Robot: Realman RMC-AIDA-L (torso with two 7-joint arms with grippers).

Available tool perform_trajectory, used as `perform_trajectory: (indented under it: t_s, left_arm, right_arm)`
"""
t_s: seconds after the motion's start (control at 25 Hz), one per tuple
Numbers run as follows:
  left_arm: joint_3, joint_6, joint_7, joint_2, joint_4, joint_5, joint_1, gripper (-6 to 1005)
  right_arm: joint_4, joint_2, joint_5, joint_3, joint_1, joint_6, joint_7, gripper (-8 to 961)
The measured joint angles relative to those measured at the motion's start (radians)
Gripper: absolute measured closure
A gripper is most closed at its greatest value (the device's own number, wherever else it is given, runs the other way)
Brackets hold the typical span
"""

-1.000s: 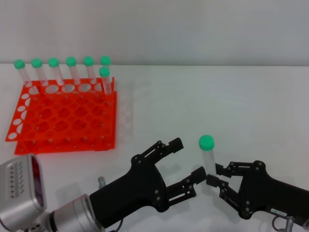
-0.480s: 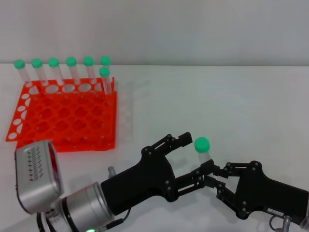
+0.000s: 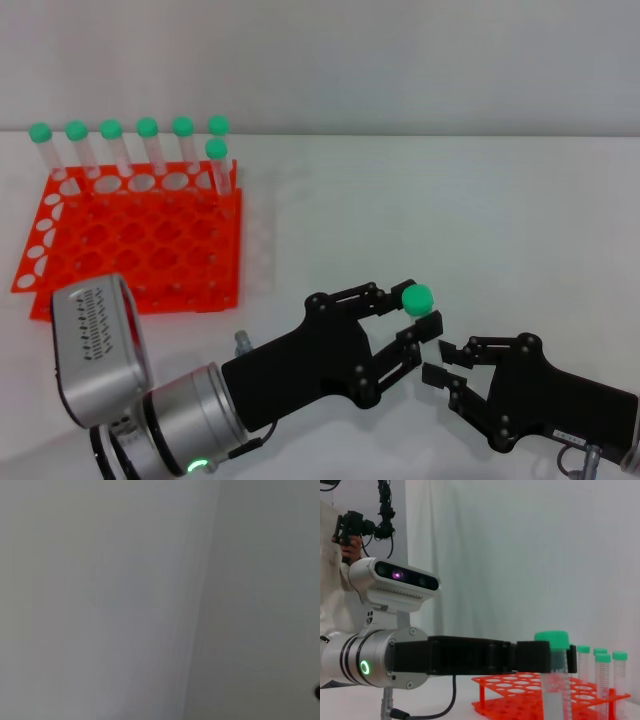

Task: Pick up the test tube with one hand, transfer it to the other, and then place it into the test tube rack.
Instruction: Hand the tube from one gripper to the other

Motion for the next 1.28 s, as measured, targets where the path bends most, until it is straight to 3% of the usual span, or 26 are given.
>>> perform_trajectory:
  t_s: [0.44, 0.76, 0.96, 1.2, 1.28]
  left_arm:
    - [-0.003, 0.041, 0.008, -0.002, 0.001, 0.001, -0.018, 799]
    - [-0.022, 0.032, 0.030, -0.002, 0.000, -0.009, -0.011, 799]
    - [-0.035, 0.027, 0.030, -0.002, 0.000, -0.010, -0.002, 800]
    - [-0.189, -0.036, 0.088, -0.001, 0.010, -0.012, 0.106, 800]
    - [-0.259, -0.049, 0.133, -0.001, 0.010, -0.012, 0.160, 800]
  right_arm:
    - [-0.015, -0.005, 0.004, -0.012, 0.003, -0.031, 0.000, 770]
    - [-0.020, -0.010, -0.004, -0.025, 0.005, -0.078, -0.007, 773]
    - [-0.018, -0.016, -0.001, -0.015, -0.001, -0.085, 0.001, 716]
    - [-0.010, -0.028, 0.002, 0.136, -0.061, -0.153, -0.004, 647]
    - [-0.013, -0.028, 0.002, 0.213, -0.091, -0.171, -0.020, 554]
